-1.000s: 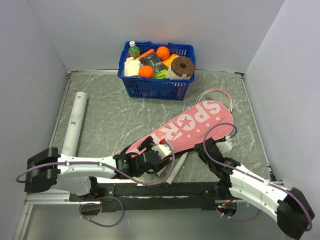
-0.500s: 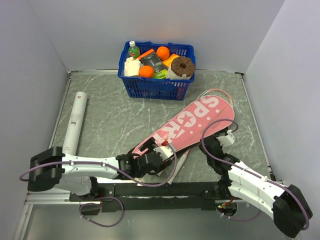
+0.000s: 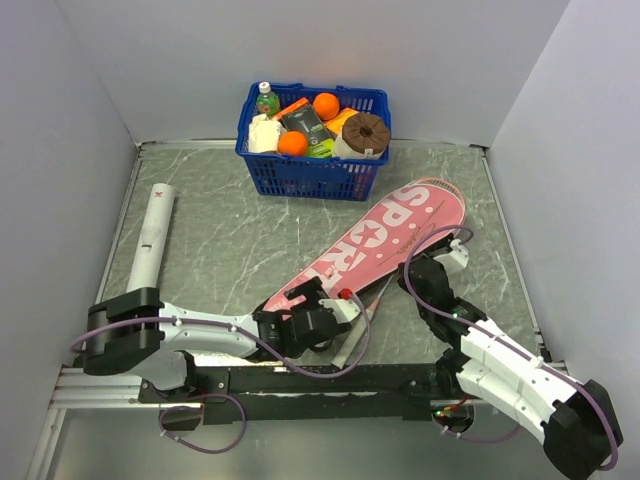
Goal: Pack up the badminton gear
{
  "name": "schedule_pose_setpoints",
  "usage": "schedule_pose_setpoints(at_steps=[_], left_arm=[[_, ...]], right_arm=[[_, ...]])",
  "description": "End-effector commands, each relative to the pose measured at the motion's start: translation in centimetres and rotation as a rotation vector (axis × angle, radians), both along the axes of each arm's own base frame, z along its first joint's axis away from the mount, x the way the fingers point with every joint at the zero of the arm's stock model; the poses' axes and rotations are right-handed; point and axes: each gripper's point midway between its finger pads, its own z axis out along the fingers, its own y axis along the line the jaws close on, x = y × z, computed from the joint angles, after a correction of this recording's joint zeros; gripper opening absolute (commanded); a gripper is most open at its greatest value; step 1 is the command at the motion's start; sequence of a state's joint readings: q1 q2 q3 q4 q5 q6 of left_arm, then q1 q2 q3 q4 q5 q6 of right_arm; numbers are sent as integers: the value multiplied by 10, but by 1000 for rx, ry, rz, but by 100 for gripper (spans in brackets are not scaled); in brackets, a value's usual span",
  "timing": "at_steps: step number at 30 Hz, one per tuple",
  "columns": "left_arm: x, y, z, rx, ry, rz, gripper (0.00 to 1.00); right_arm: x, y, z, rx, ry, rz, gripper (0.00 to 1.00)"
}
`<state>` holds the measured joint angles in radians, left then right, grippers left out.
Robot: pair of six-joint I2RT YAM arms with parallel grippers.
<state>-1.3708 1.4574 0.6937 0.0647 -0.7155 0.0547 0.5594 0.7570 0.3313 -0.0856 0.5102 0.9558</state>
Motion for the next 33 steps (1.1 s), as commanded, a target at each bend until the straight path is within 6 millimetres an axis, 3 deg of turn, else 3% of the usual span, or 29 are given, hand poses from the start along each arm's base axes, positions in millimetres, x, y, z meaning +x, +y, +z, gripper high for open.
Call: schedule_pose_setpoints(at_steps=[1, 16, 33], left_arm=[[13, -13, 33, -44, -108, 35, 96], [8, -12, 48, -5, -136, 38, 97], [5, -8, 16, 48, -106, 41, 97]], right_arm=[[10, 8, 22, 8, -50, 39, 0], [11, 3, 10, -11, -28, 44, 0], [11, 7, 8, 17, -19, 60, 0]])
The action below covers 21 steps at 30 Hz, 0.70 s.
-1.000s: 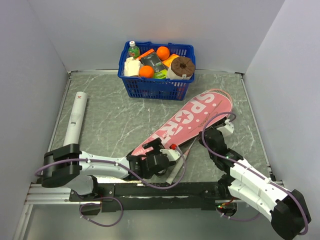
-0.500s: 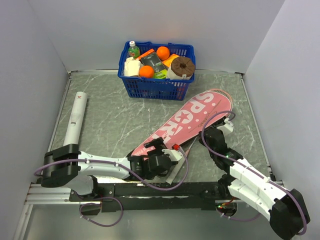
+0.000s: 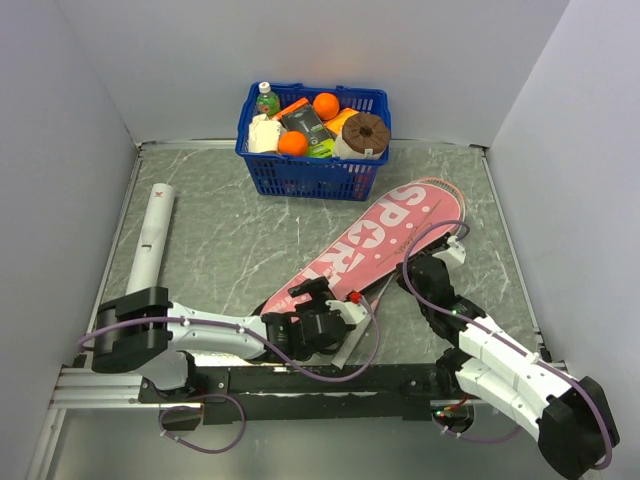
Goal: Pack up the badminton gear
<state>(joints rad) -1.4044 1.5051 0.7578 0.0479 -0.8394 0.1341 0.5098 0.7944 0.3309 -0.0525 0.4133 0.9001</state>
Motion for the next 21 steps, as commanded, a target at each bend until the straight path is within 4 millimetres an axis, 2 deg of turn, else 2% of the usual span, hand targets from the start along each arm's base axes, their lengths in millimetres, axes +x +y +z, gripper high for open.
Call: schedule_pose_setpoints(at_steps=[1, 3, 6, 7, 10, 15, 19, 20, 21], left_arm=[[-2, -4, -2, -33, 11, 14, 97], [-5, -6, -5, -36, 35, -1, 91], [-9, -6, -9, -33, 60, -20, 61], [-10, -6, -10, -36, 66, -23, 41], [-14, -8, -10, -50, 88, -41, 20], [-22, -11, -6, -102, 135, -92, 1], [-22, -10, 6, -148, 155, -99, 1], [-22, -11, 9, -162, 159, -100, 1], [-21, -11, 13, -176, 161, -101, 1]], right_arm=[[8, 3, 17, 31, -52, -1, 0], [9, 3, 17, 28, -53, -1, 0], [8, 3, 17, 27, -51, 0, 0], [8, 3, 17, 29, -51, -1, 0], [7, 4, 16, 31, -46, 4, 0], [6, 5, 15, 34, -44, 12, 0], [5, 5, 20, 28, -49, 24, 0], [5, 7, 23, 30, -49, 37, 2], [4, 9, 25, 25, -53, 54, 19]])
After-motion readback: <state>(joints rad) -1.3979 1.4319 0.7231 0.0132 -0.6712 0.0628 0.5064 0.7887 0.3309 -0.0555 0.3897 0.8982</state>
